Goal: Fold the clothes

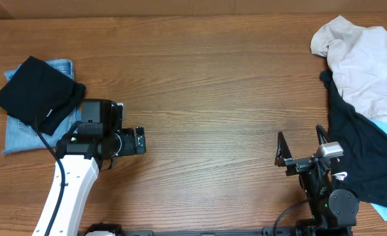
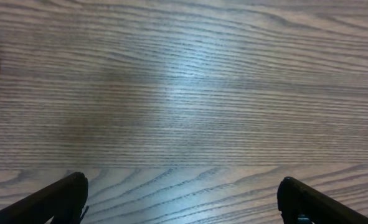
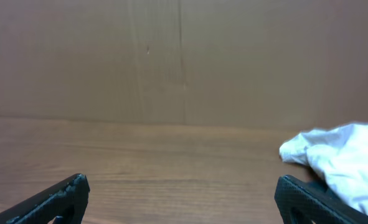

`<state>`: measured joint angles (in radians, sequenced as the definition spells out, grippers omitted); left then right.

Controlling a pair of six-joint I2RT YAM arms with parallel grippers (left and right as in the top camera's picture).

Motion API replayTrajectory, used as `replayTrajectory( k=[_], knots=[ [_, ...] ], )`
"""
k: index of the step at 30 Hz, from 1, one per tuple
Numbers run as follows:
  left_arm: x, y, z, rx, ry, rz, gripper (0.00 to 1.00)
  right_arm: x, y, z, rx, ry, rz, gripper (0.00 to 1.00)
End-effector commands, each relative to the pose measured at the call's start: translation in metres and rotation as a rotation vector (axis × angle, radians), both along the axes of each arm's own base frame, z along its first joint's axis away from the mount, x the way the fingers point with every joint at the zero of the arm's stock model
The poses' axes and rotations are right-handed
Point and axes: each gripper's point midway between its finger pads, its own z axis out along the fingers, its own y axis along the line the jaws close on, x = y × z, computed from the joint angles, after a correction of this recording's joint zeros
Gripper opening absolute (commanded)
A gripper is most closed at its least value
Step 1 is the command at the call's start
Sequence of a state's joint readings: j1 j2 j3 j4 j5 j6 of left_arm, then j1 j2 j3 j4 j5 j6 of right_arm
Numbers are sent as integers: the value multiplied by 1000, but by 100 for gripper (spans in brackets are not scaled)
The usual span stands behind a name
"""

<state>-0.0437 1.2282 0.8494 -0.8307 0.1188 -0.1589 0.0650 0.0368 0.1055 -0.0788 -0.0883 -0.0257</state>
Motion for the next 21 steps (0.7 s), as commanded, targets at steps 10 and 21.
replayTrajectory(
  k=[10, 21],
  knots=[
    [-2, 1, -13, -6, 53, 23, 100, 6, -10, -41, 0, 69, -55, 100],
    [-2, 1, -13, -6, 53, 23, 100, 6, -10, -41, 0, 68, -54, 100]
  ],
)
